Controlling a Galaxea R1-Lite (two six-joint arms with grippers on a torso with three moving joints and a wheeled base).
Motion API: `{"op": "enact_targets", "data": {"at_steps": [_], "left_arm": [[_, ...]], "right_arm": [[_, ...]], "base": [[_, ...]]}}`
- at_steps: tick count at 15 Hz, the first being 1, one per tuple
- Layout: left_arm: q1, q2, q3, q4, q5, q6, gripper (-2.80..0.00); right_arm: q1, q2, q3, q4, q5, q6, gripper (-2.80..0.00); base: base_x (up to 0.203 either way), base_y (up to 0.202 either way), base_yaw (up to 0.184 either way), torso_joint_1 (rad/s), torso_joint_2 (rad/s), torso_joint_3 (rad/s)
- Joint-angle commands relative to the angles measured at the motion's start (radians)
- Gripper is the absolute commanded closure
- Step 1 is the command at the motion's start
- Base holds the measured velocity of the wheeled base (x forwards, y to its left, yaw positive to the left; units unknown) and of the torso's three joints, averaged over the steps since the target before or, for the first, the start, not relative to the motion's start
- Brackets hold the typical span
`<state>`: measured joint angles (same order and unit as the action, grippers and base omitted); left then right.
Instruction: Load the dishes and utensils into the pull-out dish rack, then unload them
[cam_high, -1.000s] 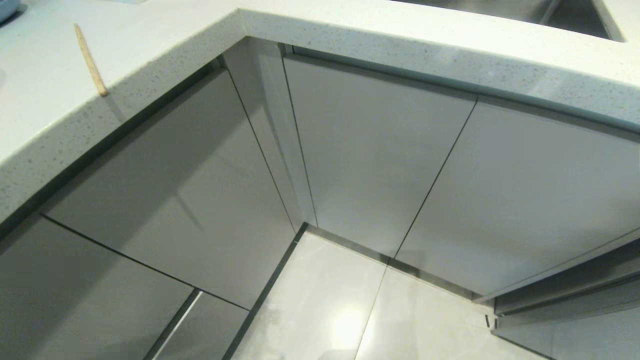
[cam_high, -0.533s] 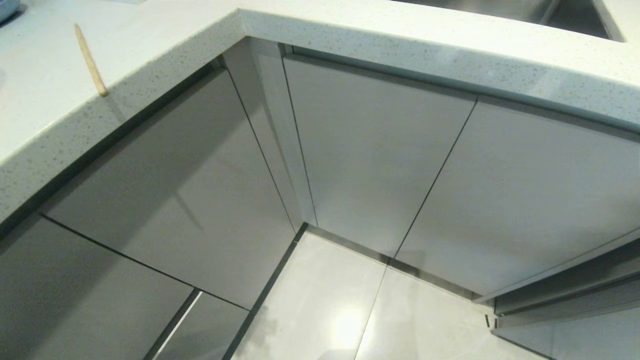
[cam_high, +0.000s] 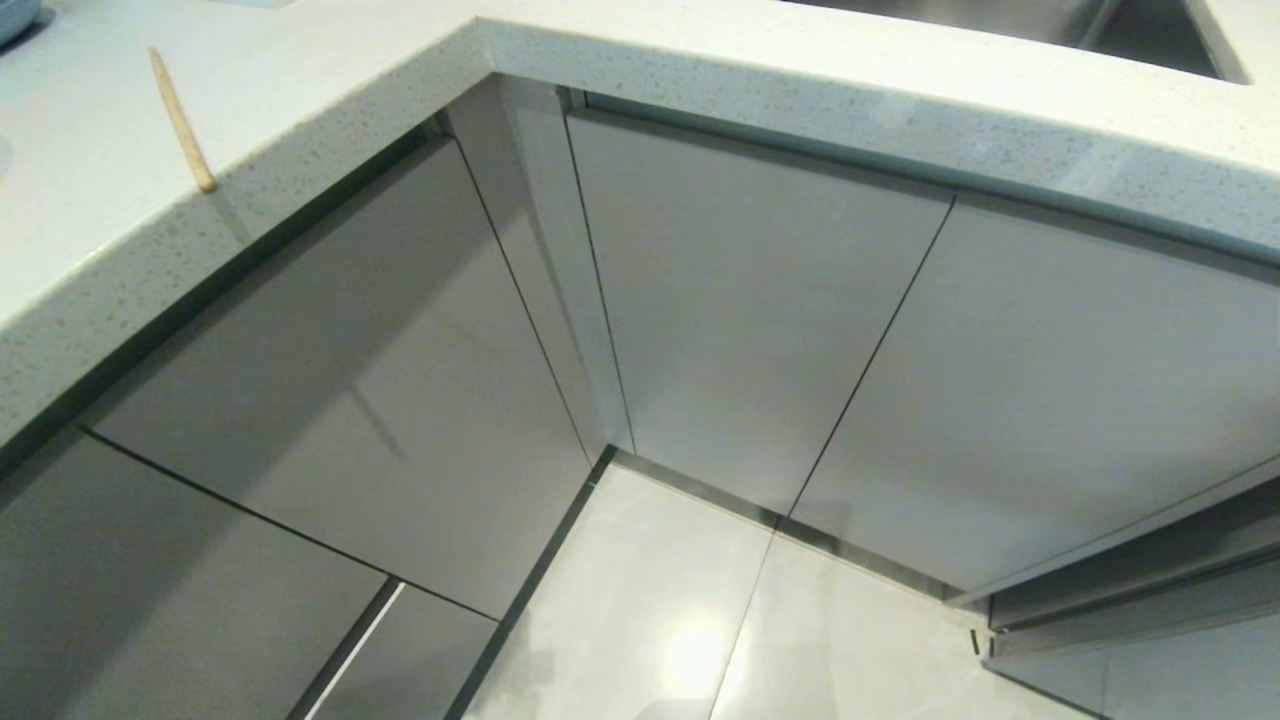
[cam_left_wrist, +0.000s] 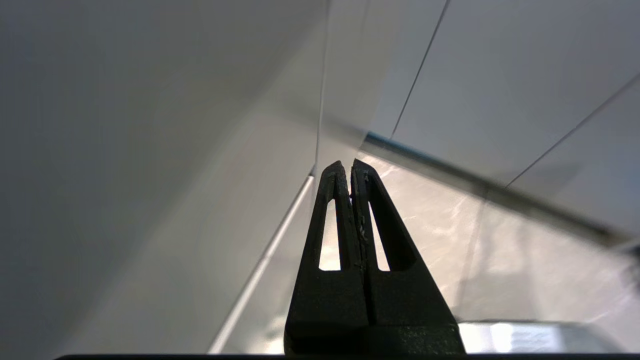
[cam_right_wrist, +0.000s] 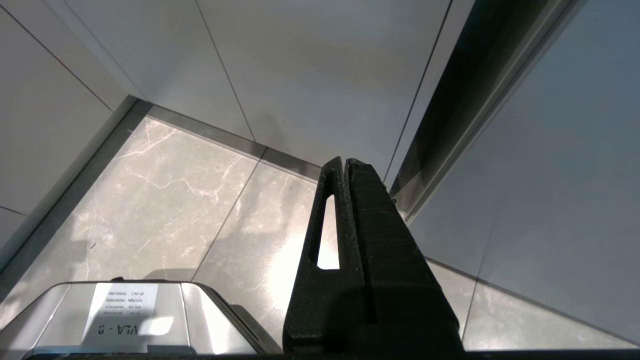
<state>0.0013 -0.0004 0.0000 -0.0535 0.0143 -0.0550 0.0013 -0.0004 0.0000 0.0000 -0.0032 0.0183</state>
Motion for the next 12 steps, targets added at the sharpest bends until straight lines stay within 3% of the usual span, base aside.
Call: {"op": "enact_targets", "data": {"at_steps": [1, 12], "left_arm": [[0.000, 0.003, 0.022, -0.003, 0.005, -0.028, 0.00], [0.000, 0.002, 0.022, -0.003, 0.005, -0.028, 0.00]], "right_arm": [[0.000, 0.000, 0.002, 0.000, 0.000, 0.000, 0.00], [0.000, 0.000, 0.002, 0.000, 0.000, 0.000, 0.00]], "base": [[0.000, 0.000, 0.000, 0.000, 0.00, 0.000], [0.000, 0.000, 0.000, 0.000, 0.00, 0.000]]}}
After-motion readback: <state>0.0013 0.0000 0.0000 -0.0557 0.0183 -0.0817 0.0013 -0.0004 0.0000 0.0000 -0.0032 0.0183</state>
